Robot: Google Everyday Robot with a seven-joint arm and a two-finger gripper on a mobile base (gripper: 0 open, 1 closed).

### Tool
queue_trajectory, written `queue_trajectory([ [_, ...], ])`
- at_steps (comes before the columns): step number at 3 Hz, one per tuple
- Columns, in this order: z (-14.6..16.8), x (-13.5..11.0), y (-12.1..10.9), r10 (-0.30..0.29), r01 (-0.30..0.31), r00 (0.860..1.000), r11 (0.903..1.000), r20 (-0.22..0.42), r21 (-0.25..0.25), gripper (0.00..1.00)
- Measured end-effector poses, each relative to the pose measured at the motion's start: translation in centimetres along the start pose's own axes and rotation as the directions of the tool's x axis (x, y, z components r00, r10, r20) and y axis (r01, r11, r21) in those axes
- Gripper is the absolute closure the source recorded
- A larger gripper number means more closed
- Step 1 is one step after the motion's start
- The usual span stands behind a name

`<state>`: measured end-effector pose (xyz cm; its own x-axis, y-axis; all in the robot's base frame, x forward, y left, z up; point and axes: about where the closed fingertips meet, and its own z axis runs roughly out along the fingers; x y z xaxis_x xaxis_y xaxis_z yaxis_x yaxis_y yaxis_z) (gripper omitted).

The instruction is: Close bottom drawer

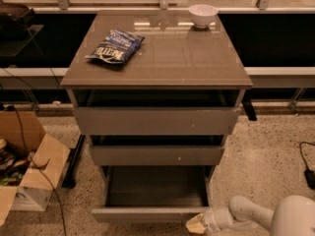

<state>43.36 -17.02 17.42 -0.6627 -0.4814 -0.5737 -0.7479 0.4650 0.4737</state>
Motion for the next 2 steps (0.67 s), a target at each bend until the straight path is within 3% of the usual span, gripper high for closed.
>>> queue_trajectory([
  [1,0.34,-1.06,-2.76,-0.005,0.005,0.999,0.9998,0.038,0.019,1.00],
  [2,0.77,-1.28,-3.00,-0.001,-0.001,0.999,0.9995,0.042,0.030,1.00],
])
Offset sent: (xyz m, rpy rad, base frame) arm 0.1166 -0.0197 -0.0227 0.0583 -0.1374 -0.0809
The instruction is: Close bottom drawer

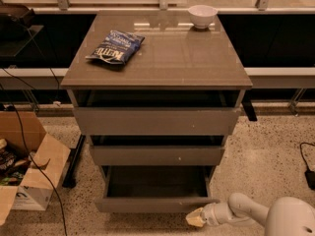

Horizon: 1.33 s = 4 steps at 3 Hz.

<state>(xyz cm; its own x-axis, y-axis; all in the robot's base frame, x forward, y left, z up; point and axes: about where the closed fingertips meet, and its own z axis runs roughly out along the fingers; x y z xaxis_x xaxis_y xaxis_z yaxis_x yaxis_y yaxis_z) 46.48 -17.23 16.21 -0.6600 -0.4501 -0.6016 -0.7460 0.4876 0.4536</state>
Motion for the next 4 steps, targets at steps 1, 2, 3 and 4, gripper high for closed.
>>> queue_trajectory([
  [1,1.5,-2.3,-2.3,-0.031,0.029,0.998,0.9987,0.049,0.041,1.00],
  [2,1.8,-3.0,-2.7,-0.044,0.041,0.997,0.9981,0.062,0.047,0.73],
  [3,2.3,-4.9,-4.0,-0.079,0.073,0.993,0.9950,0.087,0.067,0.50],
  [4,2.7,-7.6,-5.4,-0.135,0.123,0.983,0.9878,0.122,0.095,0.27],
])
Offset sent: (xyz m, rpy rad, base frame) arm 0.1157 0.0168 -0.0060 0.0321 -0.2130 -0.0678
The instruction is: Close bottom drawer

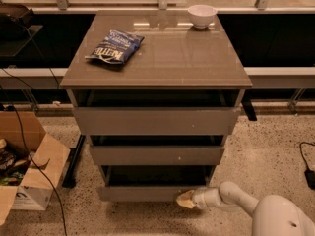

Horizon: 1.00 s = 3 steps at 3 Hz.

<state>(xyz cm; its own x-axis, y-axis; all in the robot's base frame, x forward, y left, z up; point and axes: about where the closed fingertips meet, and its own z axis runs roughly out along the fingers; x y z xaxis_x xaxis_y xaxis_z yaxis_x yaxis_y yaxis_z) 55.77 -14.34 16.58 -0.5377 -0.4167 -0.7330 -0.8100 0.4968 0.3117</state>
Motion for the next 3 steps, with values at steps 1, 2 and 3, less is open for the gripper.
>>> queue_trajectory([
  [1,0.1,-0.4,-0.1,-0.010,0.010,1.000,0.9999,0.007,0.003,0.04],
  [2,0.5,-2.6,-0.9,-0.047,0.047,0.998,0.9989,0.046,0.002,0.00],
  [3,0.4,-2.7,-0.9,-0.048,0.048,0.998,0.9988,0.047,0.004,0.00],
])
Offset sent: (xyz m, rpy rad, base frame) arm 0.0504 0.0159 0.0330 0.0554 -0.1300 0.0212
